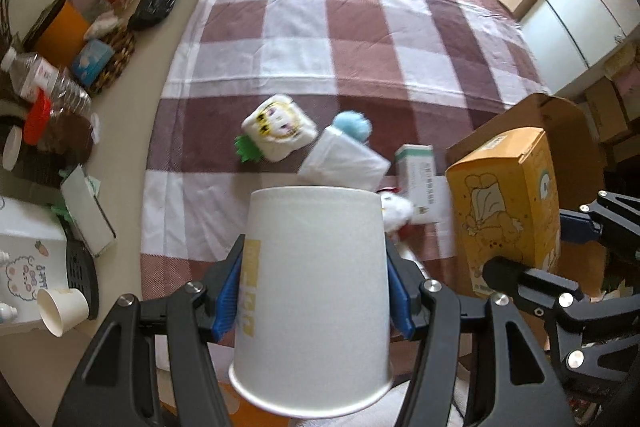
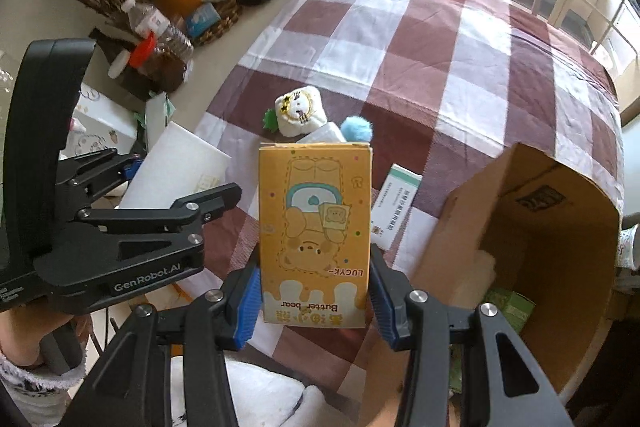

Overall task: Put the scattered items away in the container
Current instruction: 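Lift the paper cup and Butter Bear box and carry both over the cardboard box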

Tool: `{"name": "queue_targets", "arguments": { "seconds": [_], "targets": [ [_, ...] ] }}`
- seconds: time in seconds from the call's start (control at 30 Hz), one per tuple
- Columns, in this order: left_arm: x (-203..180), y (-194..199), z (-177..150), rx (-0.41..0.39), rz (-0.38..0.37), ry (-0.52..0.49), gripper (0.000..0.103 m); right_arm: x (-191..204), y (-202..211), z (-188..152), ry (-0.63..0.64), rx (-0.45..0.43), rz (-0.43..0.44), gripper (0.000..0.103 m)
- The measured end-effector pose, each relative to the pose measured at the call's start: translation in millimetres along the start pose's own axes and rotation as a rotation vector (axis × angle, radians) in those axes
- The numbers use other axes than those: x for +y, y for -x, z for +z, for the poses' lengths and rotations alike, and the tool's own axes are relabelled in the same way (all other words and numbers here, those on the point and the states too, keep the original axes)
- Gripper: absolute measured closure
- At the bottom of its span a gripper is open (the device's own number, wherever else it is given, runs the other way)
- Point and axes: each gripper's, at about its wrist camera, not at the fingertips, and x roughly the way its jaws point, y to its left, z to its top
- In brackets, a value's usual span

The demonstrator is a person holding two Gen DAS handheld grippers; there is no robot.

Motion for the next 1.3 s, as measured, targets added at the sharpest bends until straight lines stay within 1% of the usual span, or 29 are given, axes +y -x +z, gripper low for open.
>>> {"name": "queue_targets", "arguments": {
  "seconds": [0.17,0.27,0.57,0.97,1.3],
  "targets": [
    [-25,16,5,-0.02,-0.037,-0.039,0.042,-10,21,-8,-0.011,-0.017,-0.005,0.055],
    [-41,24,5,-0.03,-0.045,-0.067,0.042,-17,35,-17,-0.017,-0.029,-0.016,0.055],
    [-86,39,1,-0.025,-0.095,-0.13,0.042,-44,62,-45,-0.064,-0.056,-0.022,0.055],
    [-155,39,-4,0.004,-0.14,-0.249,0.042,-87,84,-82,-0.156,-0.084,-0.036,0.055],
    [-206,24,-6,0.038,-0.179,-0.316,0.042,-126,90,-106,-0.222,-0.072,-0.064,0.055]
  ]
}}
